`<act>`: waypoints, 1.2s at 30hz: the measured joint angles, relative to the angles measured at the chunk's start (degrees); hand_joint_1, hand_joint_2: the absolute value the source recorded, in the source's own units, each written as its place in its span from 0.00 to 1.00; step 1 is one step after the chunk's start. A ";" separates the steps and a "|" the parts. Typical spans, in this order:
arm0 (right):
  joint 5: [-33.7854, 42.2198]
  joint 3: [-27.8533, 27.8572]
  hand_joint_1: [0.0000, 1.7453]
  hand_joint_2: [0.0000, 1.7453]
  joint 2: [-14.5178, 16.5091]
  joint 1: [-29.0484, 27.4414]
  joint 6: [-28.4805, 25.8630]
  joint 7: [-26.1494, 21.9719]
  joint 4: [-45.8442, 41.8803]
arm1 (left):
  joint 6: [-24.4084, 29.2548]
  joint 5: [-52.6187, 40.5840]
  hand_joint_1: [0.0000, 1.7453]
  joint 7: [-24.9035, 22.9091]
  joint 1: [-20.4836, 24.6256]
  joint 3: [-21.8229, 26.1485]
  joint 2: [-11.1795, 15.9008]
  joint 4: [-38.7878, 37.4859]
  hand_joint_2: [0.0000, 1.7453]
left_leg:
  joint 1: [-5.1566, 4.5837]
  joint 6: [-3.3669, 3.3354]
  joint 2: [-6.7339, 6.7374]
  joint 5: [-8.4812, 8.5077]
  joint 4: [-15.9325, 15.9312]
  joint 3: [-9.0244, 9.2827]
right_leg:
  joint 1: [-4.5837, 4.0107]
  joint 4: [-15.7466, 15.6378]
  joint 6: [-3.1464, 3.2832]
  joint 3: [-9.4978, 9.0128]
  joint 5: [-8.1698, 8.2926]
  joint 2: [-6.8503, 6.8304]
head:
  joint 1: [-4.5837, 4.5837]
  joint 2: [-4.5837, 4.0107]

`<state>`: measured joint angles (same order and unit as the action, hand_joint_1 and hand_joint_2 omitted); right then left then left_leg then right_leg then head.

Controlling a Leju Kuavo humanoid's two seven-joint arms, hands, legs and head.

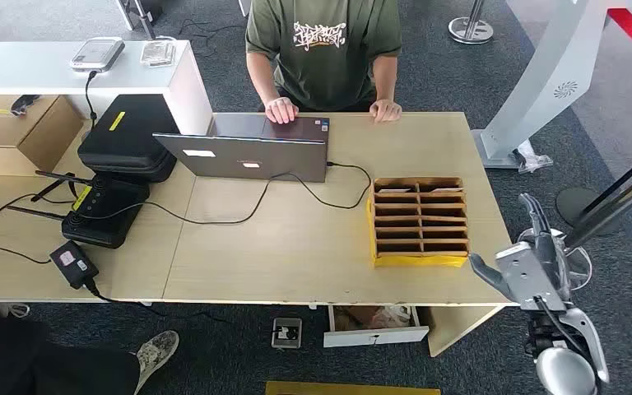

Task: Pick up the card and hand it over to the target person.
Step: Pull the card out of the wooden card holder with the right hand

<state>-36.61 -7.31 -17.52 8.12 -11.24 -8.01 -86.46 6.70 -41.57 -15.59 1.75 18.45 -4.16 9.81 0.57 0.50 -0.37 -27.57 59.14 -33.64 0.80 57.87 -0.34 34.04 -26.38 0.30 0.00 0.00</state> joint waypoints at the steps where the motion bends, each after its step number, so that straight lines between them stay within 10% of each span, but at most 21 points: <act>1: -0.35 -0.46 0.00 1.00 0.01 0.48 -0.29 -0.03 0.57 | -0.12 0.05 0.00 0.13 0.00 0.07 0.03 0.02 0.00 | 0.01 0.00 0.05 0.00 -0.02 0.03 | -0.01 -0.02 0.01 -0.02 0.02 0.05 | 0.00 0.00; 36: -22.11 -18.30 0.00 1.00 3.69 26.42 -8.05 9.22 30.65 | 3.06 -3.62 0.00 1.25 0.04 -1.14 0.72 0.23 0.00 | 0.00 -0.02 0.10 0.06 -0.05 0.09 | 0.00 -0.01 0.02 -0.06 0.05 0.07 | 0.00 0.00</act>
<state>-58.73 -25.61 -13.84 34.55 -19.30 1.21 -55.81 9.76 -45.19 -14.34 1.79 17.31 -3.43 10.04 0.56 0.48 -0.27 -27.51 59.09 -33.55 0.80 57.85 -0.32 33.98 -26.33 0.37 0.00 0.00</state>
